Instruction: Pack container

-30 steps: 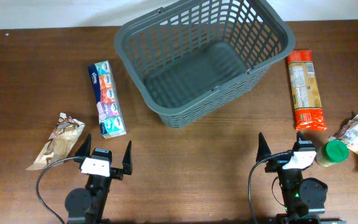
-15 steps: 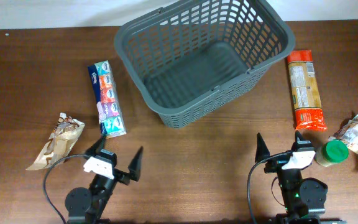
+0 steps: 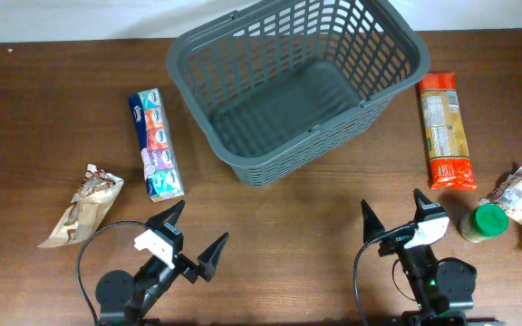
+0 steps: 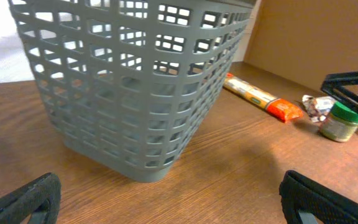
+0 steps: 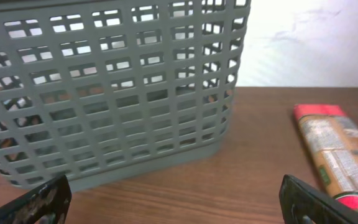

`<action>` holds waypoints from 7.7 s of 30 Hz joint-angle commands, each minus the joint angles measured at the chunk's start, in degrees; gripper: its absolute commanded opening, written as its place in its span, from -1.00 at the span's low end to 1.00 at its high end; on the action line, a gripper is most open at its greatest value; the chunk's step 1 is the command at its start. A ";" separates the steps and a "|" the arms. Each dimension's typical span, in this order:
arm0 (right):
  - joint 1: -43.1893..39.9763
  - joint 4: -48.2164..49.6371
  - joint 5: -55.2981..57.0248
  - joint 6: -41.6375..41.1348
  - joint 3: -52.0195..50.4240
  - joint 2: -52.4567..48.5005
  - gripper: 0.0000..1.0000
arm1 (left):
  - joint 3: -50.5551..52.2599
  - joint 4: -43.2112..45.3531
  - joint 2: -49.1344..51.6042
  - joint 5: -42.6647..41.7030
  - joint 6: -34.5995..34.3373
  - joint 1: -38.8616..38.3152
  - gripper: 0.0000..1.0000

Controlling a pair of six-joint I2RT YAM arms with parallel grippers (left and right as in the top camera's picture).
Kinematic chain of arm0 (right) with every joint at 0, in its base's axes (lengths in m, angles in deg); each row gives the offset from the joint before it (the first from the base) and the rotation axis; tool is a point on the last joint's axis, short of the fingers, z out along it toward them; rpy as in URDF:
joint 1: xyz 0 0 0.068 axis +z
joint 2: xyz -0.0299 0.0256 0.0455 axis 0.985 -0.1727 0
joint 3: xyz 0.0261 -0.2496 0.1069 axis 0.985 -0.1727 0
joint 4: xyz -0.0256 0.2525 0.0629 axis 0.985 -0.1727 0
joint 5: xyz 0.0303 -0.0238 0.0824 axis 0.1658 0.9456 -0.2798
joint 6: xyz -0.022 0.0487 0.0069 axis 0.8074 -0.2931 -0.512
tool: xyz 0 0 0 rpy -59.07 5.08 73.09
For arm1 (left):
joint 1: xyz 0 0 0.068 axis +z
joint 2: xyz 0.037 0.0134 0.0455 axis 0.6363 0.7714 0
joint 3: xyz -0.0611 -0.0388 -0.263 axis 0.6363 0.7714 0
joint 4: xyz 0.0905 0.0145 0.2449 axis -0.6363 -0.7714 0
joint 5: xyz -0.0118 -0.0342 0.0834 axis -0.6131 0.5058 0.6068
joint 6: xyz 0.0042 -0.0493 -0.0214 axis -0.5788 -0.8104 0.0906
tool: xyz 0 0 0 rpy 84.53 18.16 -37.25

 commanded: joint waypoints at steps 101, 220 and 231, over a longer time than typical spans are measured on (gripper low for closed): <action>0.31 -88.32 5.68 2.01 132.08 -83.97 0.98 | -109.13 -84.67 82.12 50.97 -12.55 -68.46 0.99; 1.27 -73.96 8.61 2.89 131.73 -116.26 -0.93 | -109.02 -76.74 101.31 60.04 -25.79 -61.92 -0.96; 1.27 -74.90 8.61 2.86 131.73 -116.24 -0.92 | -109.02 -76.65 101.31 61.16 -25.75 -55.36 -0.96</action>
